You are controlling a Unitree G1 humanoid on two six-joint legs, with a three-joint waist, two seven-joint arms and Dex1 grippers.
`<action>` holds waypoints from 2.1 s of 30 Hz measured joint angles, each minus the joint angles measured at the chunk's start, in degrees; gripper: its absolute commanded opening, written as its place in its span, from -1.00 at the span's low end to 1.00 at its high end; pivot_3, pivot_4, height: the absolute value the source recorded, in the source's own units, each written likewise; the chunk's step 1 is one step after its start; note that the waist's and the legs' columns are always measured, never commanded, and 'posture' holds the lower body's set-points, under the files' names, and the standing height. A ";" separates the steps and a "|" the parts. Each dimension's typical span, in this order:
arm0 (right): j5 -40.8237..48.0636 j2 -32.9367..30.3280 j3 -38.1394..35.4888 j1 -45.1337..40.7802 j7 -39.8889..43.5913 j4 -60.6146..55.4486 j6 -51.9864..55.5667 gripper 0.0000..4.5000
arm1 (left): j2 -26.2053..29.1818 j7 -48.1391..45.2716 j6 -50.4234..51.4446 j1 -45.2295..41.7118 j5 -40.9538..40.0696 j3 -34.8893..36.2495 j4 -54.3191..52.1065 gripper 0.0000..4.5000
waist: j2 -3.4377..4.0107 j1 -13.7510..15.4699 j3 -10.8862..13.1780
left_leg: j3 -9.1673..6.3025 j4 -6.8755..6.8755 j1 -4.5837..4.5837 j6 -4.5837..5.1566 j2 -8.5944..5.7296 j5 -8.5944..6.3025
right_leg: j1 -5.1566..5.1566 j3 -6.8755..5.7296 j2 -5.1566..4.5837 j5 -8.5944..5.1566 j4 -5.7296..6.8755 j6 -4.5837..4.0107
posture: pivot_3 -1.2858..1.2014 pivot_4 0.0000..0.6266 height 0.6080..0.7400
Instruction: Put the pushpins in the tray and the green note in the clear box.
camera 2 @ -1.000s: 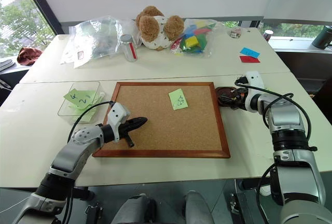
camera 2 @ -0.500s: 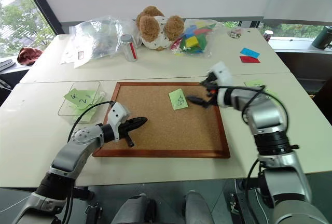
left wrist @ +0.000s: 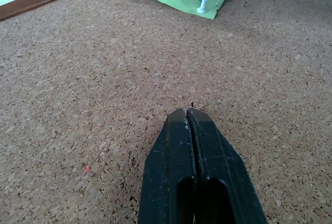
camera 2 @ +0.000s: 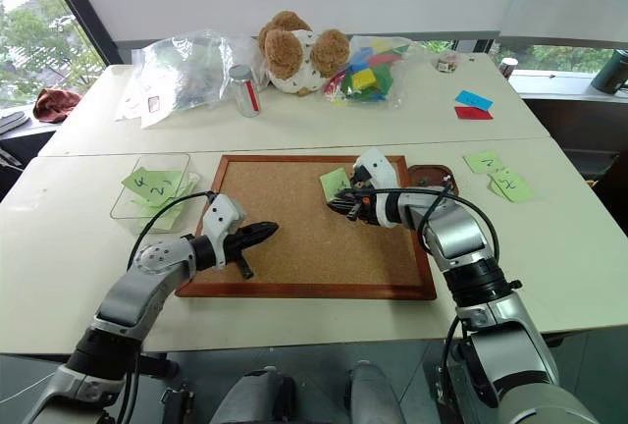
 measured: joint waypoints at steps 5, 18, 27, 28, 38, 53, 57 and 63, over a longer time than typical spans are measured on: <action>-0.95 0.97 0.64 0.00 -0.30 2.07 -0.94 -0.31 | 0.00 0.12 0.00 0.31 0.00 0.10 -0.37 -1.00 | 0.00 -0.04 0.00 | 0.00 -0.02 0.00 0.00 0.00 0.00 | -0.02 0.00 0.00 0.00 0.00 0.00 | 0.03 -0.52 1.00; -1.71 2.17 0.83 -1.95 -0.74 7.13 -3.11 -0.31 | 0.00 0.49 0.03 0.53 0.00 0.10 -0.74 -1.00 | 0.00 -0.12 0.00 | 0.00 -0.02 0.00 0.00 0.00 0.00 | -0.02 0.00 0.00 0.00 -0.01 0.00 | 0.03 -0.52 1.00; -2.07 2.82 0.55 -2.35 -1.05 7.81 -3.05 -0.94 | 0.01 0.49 0.05 0.55 0.00 0.13 -0.72 -1.00 | 0.00 -0.14 0.00 | 0.00 -0.02 0.00 0.00 0.00 0.00 | -0.02 0.00 0.00 0.00 -0.01 0.00 | 0.03 -0.52 1.00; -2.04 2.82 0.51 -2.39 -1.04 7.79 -2.90 -0.94 | 0.01 0.50 0.05 0.55 0.00 0.13 -0.71 -1.00 | 0.00 -0.15 0.00 | 0.00 -0.02 0.00 0.00 0.00 0.00 | -0.02 0.00 0.00 0.00 -0.01 0.00 | 0.03 -0.52 1.00; 2.58 -0.44 -2.97 -3.50 0.51 -8.27 4.91 -0.94 | -0.01 0.59 0.09 1.14 0.00 0.12 -0.78 -1.00 | 0.01 -0.11 0.01 | 0.00 -0.09 -0.04 0.00 0.00 0.00 | -0.09 0.01 0.00 0.00 -0.03 0.00 | 0.03 -0.52 1.00; 6.39 -5.94 -0.17 -1.77 3.92 -22.01 8.61 -1.00 | -4.63 1.11 25.29 -9.14 -24.53 16.19 0.10 0.73 | -0.20 0.11 0.12 | -0.04 0.03 -0.16 0.01 -0.01 -0.01 | -0.13 -0.05 0.00 0.00 -0.05 0.00 | 0.03 -0.52 1.00; 6.34 -6.30 0.24 -1.67 4.07 -22.09 8.04 -1.00 | -5.36 2.53 30.86 -11.02 -30.33 19.49 0.40 0.97 | -0.21 0.10 0.12 | -0.04 0.04 -0.16 0.01 -0.01 -0.01 | -0.13 -0.05 0.01 0.00 -0.05 0.00 | 0.03 -0.52 1.00; 6.08 -6.72 2.52 -1.45 4.75 -23.46 6.38 -1.00 | -10.17 5.30 37.30 -16.39 -38.41 23.02 4.39 0.97 | -0.23 0.29 0.14 | -0.05 0.11 -0.20 -0.01 -0.03 0.00 | -0.12 -0.06 0.01 0.00 -0.06 0.01 | 0.03 -0.52 1.00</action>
